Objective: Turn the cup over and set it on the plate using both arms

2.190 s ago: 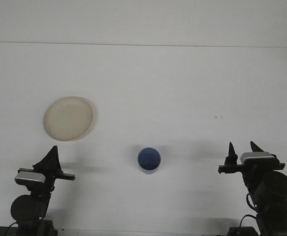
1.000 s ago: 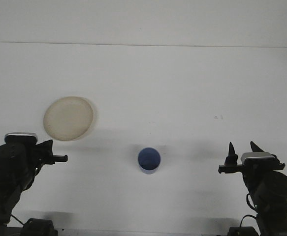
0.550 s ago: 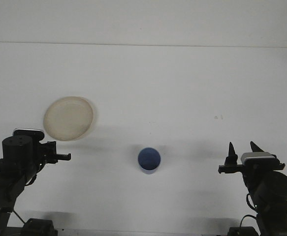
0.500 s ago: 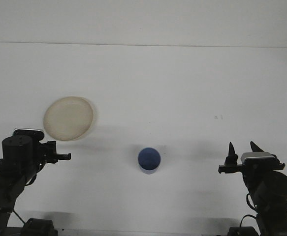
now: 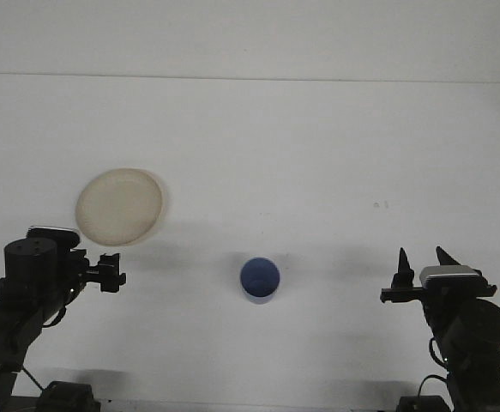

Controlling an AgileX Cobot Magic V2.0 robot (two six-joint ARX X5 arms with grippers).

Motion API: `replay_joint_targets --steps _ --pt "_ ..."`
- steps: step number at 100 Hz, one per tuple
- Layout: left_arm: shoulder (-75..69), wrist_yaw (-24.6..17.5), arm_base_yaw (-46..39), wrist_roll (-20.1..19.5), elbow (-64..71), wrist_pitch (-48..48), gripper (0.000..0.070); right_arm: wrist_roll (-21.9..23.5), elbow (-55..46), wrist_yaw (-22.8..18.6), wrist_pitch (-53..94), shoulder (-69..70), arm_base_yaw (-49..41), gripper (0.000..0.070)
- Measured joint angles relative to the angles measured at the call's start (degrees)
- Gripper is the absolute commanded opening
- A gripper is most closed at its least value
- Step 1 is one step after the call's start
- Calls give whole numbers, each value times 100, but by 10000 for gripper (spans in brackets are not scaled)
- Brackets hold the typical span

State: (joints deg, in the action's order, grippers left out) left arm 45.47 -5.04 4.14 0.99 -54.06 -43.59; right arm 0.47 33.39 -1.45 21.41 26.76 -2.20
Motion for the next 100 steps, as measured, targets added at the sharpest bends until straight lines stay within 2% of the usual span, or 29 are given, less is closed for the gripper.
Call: replay_joint_targets --steps 6,30,67,100 --pt "42 -122 98 0 -96 -61 469 0 0 0 -2 0 0 445" --pt "704 -133 916 20 -761 -387 469 0 0 0 -9 0 0 445" --pt "2717 -136 2634 155 -2302 -461 464 0 0 0 -9 0 0 445" --pt "4282 -138 3558 219 -3322 -452 464 0 0 0 -11 0 0 445"
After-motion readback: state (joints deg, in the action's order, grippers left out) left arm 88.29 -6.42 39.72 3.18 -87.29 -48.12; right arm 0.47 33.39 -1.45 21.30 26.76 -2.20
